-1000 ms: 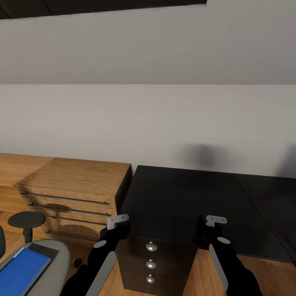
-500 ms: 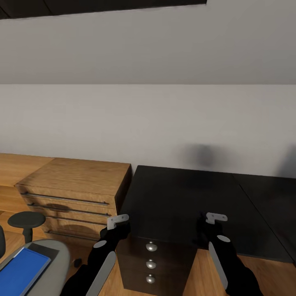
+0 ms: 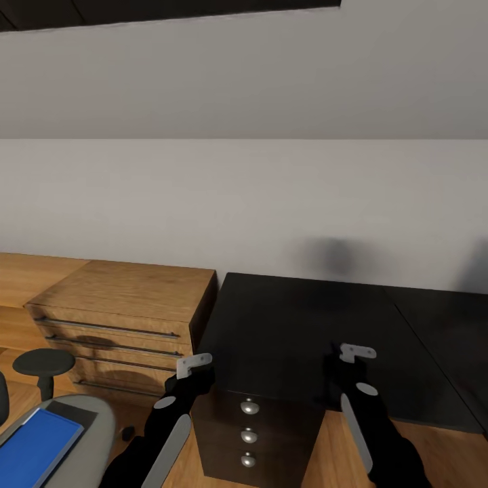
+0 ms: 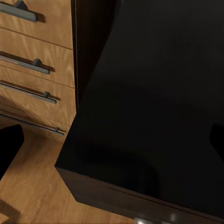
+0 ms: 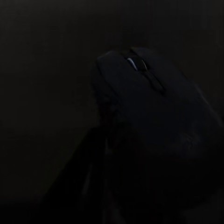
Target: In the bedroom, organize the workspace by keeping the computer under the desk, ensuring the monitor is on the desk, placing the keyboard on the desk next to the monitor, placing the mouse on the desk next to the keyboard, moving the folder from the swivel chair onto the desk next to the mouse, stacking the notebook on top of the folder with the pen on top of the notebook, and positioning the swivel chair next to the desk.
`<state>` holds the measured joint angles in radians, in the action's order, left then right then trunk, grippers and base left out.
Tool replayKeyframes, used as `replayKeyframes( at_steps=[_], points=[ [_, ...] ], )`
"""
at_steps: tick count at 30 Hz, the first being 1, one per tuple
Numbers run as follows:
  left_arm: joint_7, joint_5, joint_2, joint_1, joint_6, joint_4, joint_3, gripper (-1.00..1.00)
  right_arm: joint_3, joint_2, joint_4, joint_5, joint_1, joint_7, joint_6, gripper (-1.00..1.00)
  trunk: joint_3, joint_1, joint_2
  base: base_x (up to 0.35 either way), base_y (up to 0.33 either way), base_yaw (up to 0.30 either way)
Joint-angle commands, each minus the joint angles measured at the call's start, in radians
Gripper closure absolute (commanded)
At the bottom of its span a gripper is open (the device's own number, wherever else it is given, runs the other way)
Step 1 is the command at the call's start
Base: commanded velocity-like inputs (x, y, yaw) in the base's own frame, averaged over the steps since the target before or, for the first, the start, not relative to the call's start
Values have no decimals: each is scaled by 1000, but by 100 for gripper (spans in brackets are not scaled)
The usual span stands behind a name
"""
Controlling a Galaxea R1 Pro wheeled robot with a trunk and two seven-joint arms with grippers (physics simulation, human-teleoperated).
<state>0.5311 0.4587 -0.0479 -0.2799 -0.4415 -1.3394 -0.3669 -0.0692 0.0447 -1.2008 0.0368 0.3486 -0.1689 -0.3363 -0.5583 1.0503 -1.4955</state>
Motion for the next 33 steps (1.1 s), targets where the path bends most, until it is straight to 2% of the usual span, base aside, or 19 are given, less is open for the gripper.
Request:
replayKeyframes(
  at_steps=[1, 6, 7, 8, 10, 13, 25, 29, 33],
  points=[
    [9, 9, 0, -1, -2, -1, -2, -100, -1, 6, -8, 6, 0, -3, -4, 100, -1, 0, -1, 0, 0, 0],
    [9, 9, 1, -1, -2, -1, -1, -100, 9, 55, -27, 1, 0, -79, -2, 100, -1, 0, -1, 0, 0, 103],
    [9, 8, 2, -1, -2, 1, -1, -100, 50, 70, -20, 1, -1, -118, -2, 100, -1, 0, -1, 0, 0, 236],
    [9, 8, 2, -1, -2, 1, -1, -100, 66, 72, -18, 0, -1, -124, -2, 100, -1, 0, -1, 0, 0, 247],
    [9, 7, 9, -1, 1, 4, -1, -100, 164, 77, -3, 0, -2, -169, -1, 100, -1, 0, -1, 0, 0, 259],
    [9, 8, 24, -1, 1, 5, -1, -100, 191, 78, 24, 0, -2, -185, 0, 100, -3, 0, -1, -66, 71, 266],
    [8, 8, 26, -1, 1, 5, -1, -100, 196, 78, 30, 2, -2, -177, 0, 100, -11, 0, -1, -171, 176, 253],
    [9, 8, 26, -1, 1, 5, -1, -100, 223, 77, 30, 2, -2, -177, 0, 100, -15, 0, -1, -25, 20, 219],
    [8, 9, 26, -1, 0, 5, -1, -100, 231, 77, 30, 2, -2, -177, 0, 100, -19, 0, -1, 67, 2, 209]
  ],
)
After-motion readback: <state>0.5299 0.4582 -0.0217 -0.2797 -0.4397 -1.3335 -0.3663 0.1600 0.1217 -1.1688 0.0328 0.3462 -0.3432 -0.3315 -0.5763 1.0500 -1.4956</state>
